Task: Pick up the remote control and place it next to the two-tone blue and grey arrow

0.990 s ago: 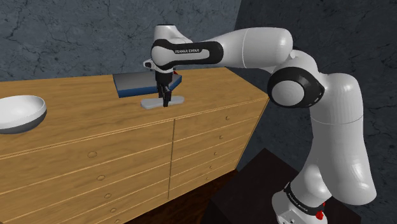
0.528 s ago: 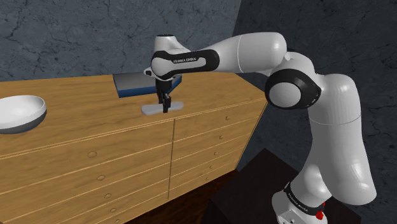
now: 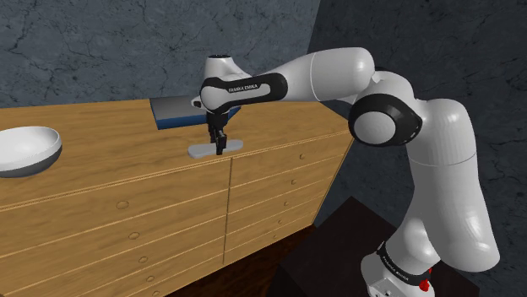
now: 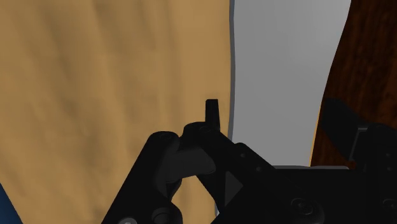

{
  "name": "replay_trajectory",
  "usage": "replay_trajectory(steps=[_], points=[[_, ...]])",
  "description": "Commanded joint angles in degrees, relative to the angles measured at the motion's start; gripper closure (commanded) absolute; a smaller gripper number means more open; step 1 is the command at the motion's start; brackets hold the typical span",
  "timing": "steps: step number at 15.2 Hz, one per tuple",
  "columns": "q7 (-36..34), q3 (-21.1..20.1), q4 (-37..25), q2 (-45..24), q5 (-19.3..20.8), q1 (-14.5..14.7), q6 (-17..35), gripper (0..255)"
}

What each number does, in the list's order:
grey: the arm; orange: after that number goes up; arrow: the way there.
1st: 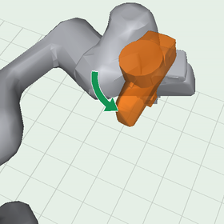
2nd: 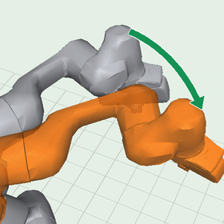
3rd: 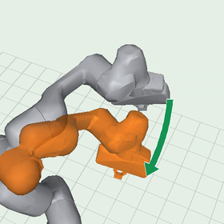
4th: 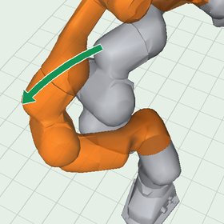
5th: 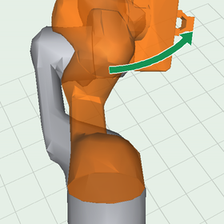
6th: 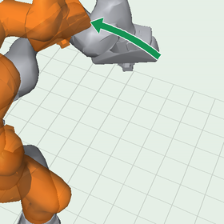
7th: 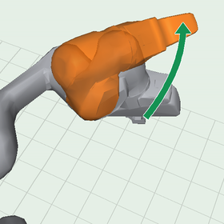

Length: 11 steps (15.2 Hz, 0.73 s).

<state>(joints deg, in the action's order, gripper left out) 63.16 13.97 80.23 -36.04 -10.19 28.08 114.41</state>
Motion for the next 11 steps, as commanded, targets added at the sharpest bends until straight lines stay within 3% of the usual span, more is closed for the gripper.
replay_trajectory(steps=[1, 3, 4, 9, 11], points=[[0.02, 0.0, -0.01, -0.03, -0.01, -0.01, 0.06, 255], [0.02, 0.0, -0.01, -0.03, -0.01, -0.01, 0.06, 255], [0.01, 0.0, -0.02, -0.03, -0.01, -0.01, 0.06, 0], [0.02, 0.0, -0.02, -0.04, -0.01, -0.02, 0.06, 0], [-0.24, 0.22, -2.06, 1.13, 0.34, -0.07, -3.11, 0]])
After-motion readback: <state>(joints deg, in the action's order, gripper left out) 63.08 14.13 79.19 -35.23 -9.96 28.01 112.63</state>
